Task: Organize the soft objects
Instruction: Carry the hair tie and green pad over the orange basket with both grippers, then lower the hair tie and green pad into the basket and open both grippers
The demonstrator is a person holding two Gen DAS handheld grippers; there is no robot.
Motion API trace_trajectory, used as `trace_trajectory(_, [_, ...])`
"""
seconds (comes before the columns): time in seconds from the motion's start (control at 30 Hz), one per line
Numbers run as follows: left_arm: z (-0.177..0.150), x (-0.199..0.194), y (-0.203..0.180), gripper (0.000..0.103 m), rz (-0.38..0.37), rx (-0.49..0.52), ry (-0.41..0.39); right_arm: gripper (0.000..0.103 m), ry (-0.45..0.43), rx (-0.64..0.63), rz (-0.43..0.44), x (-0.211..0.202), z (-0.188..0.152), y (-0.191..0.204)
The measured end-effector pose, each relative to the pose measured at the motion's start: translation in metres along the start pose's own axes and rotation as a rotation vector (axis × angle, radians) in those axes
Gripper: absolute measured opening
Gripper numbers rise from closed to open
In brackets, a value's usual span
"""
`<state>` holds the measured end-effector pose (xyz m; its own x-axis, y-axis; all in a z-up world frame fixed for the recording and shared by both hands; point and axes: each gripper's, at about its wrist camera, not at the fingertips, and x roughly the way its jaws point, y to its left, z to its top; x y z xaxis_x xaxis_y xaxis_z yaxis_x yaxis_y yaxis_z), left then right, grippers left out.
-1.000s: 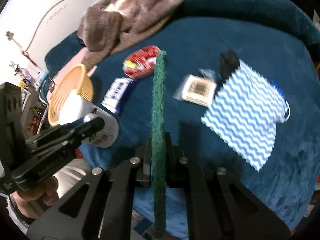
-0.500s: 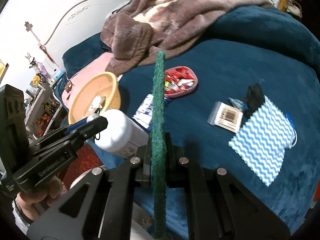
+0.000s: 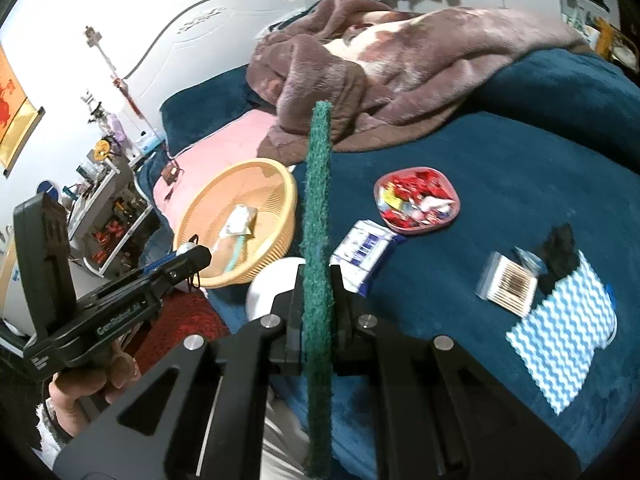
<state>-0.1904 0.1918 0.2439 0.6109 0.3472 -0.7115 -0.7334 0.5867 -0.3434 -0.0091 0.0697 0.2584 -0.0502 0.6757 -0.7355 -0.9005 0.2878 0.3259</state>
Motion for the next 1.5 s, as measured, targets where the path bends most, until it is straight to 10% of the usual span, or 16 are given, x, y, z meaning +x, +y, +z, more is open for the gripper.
trace_trajectory(0.9, [0.058,0.066,0.182,0.024,0.209,-0.299,0.044,0.009,0.198,0.031,0.255,0.203,0.080,0.097])
trace_trajectory(1.0, [0.061,0.083,0.192,0.076,0.252,-0.300,0.070,0.012,0.301,0.066,0.261,0.241,0.077,0.095])
trace_trajectory(1.03, [0.061,0.088,0.195,0.093,0.269,-0.302,0.090,0.021,0.343,0.079,0.237,0.252,0.075,0.093])
trace_trajectory(1.17, [0.055,0.088,0.203,0.100,0.321,-0.324,0.104,0.084,0.275,0.086,0.172,0.236,0.070,0.082])
trace_trajectory(1.5, [0.048,0.067,0.196,0.102,0.439,-0.293,0.090,0.103,0.251,-0.028,0.040,0.194,0.065,0.083])
